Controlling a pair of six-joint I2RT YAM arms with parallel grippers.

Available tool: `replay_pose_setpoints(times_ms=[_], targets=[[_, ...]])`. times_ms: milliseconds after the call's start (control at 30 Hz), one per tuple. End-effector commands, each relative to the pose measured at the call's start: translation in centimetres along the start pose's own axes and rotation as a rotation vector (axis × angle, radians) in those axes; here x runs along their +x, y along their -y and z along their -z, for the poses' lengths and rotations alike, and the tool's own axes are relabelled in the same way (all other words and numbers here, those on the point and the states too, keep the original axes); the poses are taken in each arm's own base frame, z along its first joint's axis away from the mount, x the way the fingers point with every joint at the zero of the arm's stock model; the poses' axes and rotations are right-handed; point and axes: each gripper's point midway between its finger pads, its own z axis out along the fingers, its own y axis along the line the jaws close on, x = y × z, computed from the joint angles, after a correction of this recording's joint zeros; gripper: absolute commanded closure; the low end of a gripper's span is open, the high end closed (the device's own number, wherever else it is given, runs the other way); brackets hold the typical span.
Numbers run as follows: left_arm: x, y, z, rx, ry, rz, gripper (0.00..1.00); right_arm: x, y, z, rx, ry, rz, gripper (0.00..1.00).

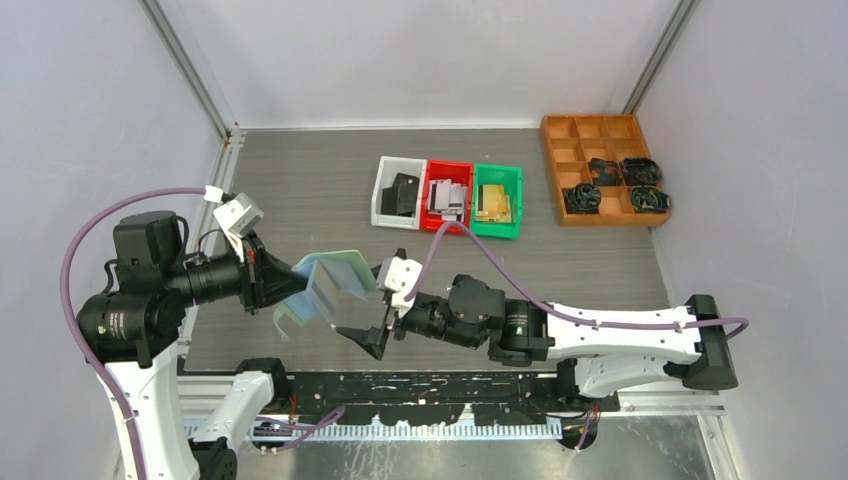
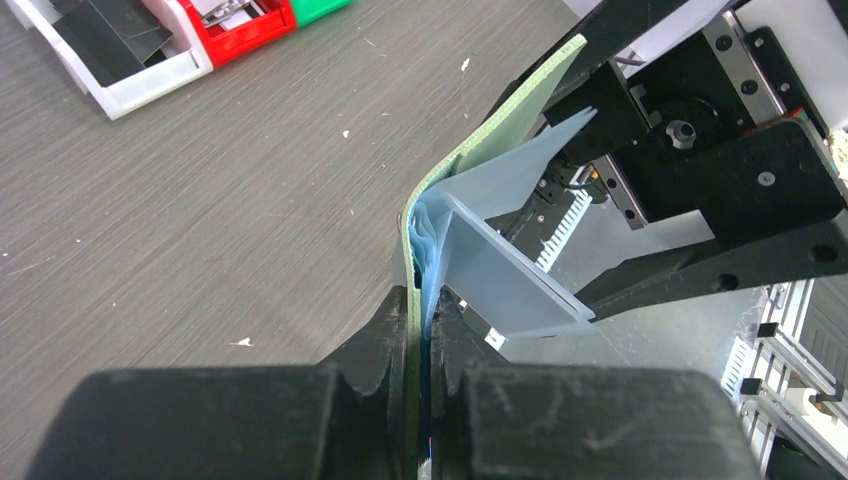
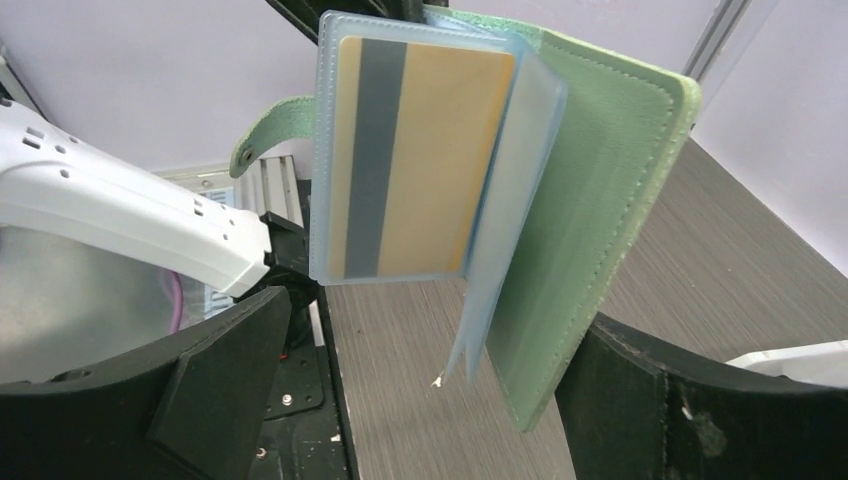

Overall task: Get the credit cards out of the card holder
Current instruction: Remove the credit card from the card holder.

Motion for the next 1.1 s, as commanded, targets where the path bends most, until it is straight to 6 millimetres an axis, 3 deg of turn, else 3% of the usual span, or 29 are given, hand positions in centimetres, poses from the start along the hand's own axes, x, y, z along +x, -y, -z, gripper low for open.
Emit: replay_pose_setpoints(times_ms=[0,167,333,567,800,867,933,1067], targets=[[-1.4,0.2,0.2,0.003,0.043,-0.062,1.0,-4.5,0.3,-0.4,0.055,0.116,0.038,0.0],[-1.5,0.2,0.2,0.003,0.044,-0.062,1.0,-4.5,-0.2,-0.8,0.076,0.116,0.065,0.01],[-1.5,0.4,0.3,0.003,0.047,-0.069,1.0,-4.8,0.6,-0.9,0.127,0.118,0.074,0.0],[-1.5,0.6,0.3,0.011,0.048,-0.071,1.0,-4.9,0.5,-1.0,0.118,0.116,0.074,0.17],[-1.7,0.8,0.4,0.014,0.052,-0.073,1.0,-4.7,1.1,-1.0,0.154,0.097,0.075,0.21],[-1.7,0.8,0.5,0.013,0.051,-0.073,1.0,-4.7,1.1,-1.0,0.157,0.097,0.073,0.18],[-1.7,0.7,0.4,0.013,0.05,-0.074,1.0,-4.6,0.8,-0.9,0.138,0.105,0.066,0.02],[-1.6,0.7,0.4,0.014,0.049,-0.072,1.0,-4.7,0.3,-0.9,0.12,0.107,0.058,0.0]])
